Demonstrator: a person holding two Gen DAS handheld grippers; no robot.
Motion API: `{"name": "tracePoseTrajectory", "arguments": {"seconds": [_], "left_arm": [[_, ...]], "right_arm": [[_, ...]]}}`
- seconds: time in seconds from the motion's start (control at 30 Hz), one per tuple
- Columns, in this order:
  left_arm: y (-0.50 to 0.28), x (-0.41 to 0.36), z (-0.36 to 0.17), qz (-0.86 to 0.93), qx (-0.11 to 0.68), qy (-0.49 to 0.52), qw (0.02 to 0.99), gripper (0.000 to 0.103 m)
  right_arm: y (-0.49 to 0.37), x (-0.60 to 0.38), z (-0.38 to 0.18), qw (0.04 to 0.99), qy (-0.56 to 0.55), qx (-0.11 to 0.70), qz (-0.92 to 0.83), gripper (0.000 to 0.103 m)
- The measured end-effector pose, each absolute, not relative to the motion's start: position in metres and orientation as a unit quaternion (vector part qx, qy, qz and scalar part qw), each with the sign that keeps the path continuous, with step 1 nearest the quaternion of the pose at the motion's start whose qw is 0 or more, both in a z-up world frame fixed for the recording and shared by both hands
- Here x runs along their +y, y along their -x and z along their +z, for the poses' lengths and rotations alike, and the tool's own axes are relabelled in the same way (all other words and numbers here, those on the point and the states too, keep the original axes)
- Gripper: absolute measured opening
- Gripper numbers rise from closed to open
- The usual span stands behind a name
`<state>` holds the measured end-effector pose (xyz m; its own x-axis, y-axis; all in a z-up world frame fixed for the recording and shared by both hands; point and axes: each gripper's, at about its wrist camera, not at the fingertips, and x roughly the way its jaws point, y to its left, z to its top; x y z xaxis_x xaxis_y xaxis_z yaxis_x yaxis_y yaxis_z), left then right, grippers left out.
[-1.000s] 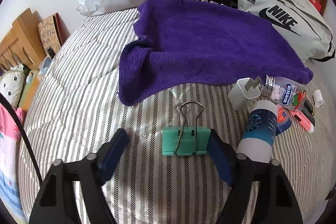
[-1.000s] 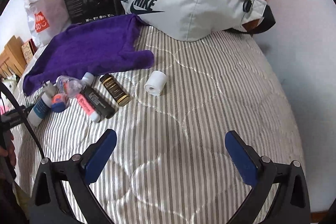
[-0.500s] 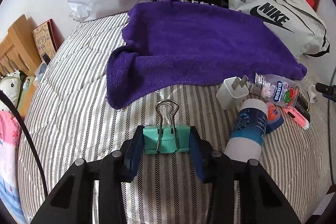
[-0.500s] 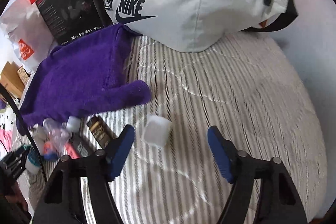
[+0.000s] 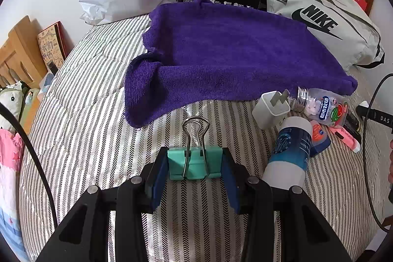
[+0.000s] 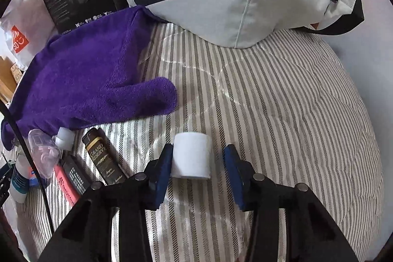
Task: Organize rigid objects
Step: 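Set the clip on the purple towel with the left tool while the right tool sets tape beside it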
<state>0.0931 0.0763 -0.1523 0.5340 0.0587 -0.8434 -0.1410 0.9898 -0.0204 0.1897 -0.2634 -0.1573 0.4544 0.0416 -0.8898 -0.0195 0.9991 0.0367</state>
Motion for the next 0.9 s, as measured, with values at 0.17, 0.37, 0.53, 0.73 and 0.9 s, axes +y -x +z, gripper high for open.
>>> {"name": "tracePoseTrajectory", "arguments": {"seconds": [0.17, 0.37, 0.53, 0.73, 0.9], "left_arm": [[-0.093, 0.082, -0.151, 0.046, 0.483, 0.061, 0.872, 0.040], [-0.089, 0.092, -0.148, 0.043, 0.485, 0.087, 0.869, 0.040], [-0.087, 0.092, -0.149, 0.046, 0.491, 0.086, 0.865, 0.040], [-0.086, 0.088, -0.151, 0.044, 0.493, 0.083, 0.865, 0.040], [-0.085, 0.087, -0.151, 0.041, 0.494, 0.080, 0.865, 0.040]], "right_arm": [[-0.190, -0.269, -0.153, 0.851, -0.020, 0.524, 0.036, 0.029], [-0.178, -0.275, -0.132, 0.851, -0.034, 0.520, 0.059, 0.029], [-0.172, -0.267, -0.130, 0.853, -0.005, 0.519, 0.062, 0.029], [-0.161, -0.272, -0.138, 0.847, -0.002, 0.527, 0.064, 0.030], [-0.155, -0.271, -0.149, 0.836, 0.003, 0.545, 0.064, 0.030]]}}
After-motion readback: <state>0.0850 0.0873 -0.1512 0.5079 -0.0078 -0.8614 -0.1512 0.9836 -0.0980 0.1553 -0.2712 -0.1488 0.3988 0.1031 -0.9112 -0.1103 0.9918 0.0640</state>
